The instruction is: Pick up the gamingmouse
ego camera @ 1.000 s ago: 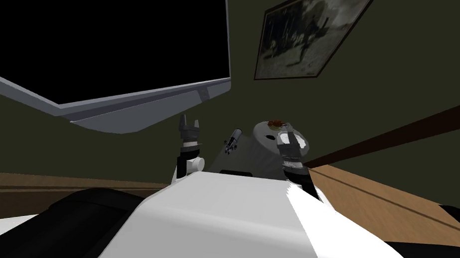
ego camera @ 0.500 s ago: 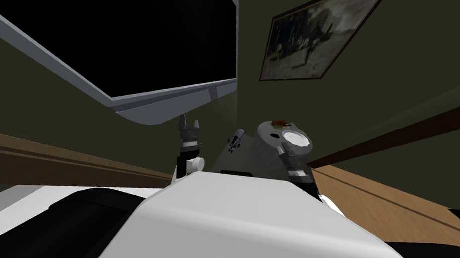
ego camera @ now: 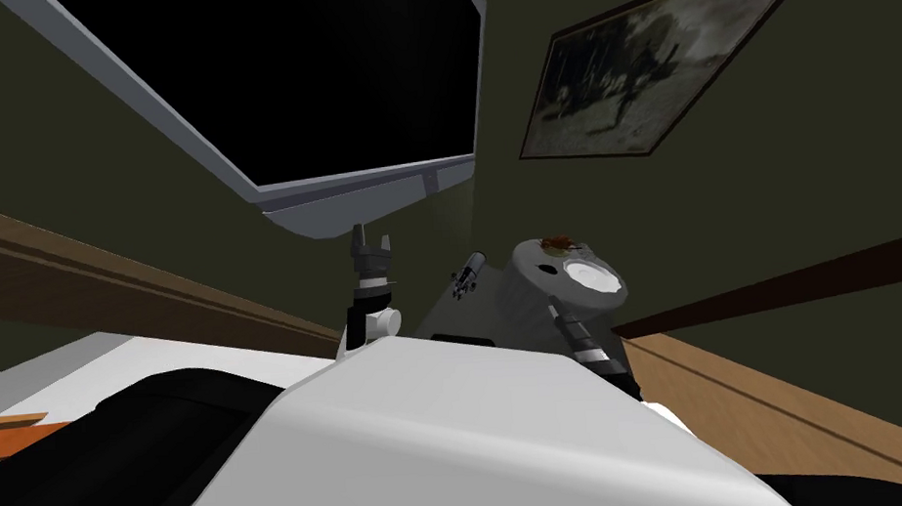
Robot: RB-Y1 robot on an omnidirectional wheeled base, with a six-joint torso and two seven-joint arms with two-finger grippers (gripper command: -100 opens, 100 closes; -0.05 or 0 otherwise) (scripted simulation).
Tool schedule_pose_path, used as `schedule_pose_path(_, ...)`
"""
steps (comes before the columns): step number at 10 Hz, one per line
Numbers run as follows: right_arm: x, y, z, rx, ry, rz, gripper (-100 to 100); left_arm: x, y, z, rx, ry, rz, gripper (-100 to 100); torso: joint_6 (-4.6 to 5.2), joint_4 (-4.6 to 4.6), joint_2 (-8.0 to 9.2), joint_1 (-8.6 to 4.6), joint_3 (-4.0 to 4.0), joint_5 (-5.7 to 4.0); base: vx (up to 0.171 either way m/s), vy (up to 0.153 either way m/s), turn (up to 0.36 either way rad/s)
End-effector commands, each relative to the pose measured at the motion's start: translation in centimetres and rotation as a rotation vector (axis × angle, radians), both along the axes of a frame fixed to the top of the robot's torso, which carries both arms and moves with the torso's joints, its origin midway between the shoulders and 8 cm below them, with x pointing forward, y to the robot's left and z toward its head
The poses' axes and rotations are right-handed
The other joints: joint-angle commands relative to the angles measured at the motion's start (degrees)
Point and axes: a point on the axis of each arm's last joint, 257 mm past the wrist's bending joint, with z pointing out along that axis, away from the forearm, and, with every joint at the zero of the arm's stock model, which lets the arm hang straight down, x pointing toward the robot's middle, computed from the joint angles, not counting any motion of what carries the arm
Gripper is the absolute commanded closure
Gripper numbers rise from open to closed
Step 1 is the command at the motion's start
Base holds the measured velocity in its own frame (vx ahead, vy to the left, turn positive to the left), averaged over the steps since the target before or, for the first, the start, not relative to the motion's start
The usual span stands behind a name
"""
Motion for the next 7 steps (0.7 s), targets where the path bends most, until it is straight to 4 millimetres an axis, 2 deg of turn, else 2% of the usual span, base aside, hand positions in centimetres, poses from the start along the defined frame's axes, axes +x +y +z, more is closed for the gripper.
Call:
schedule_pose_path(1,-1.5,-1.4,-2.5,-0.078,0.070,0.015,-100,0.0,0.0,0.0,0.000,0.000,0.000,0,0.00,0.00,0.00,0.00,0.00,0.00,0.007,0.054,0.107)
schedule_pose_path(2,-1.8,-2.0,-3.4,-0.080,0.090,0.005,-100,0.0,0.0,0.0,0.000,0.000,0.000,0,-0.03,-0.01,-0.04,-0.02,-0.02,-0.01,0.010,0.040,0.067)
schedule_pose_path(4,-4.9,-4.7,-7.7,-0.208,0.223,0.026,-100,0.0,0.0,0.0,0.000,0.000,0.000,0,-0.03,-0.02,-0.11,-0.09,-0.06,-0.02,0.035,0.051,0.220)
schedule_pose_path(5,-5.3,-5.1,-8.3,-0.222,0.239,0.028,-100,0.0,0.0,0.0,0.000,0.000,0.000,0,-0.04,-0.03,-0.17,-0.02,-0.10,-0.01,0.038,0.039,0.070)
schedule_pose_path(6,-6.8,-6.2,-9.7,-0.293,0.293,0.053,-100,0.0,0.0,0.0,0.000,0.000,0.000,0,-0.01,-0.04,-0.18,-0.07,-0.10,-0.01,0.051,0.033,0.183)
schedule_pose_path(7,-7.3,-6.7,-10.4,-0.295,0.312,0.045,-100,0.0,0.0,0.0,0.000,0.000,0.000,0,-0.05,-0.04,-0.23,-0.11,-0.13,-0.02,0.049,0.015,0.075)
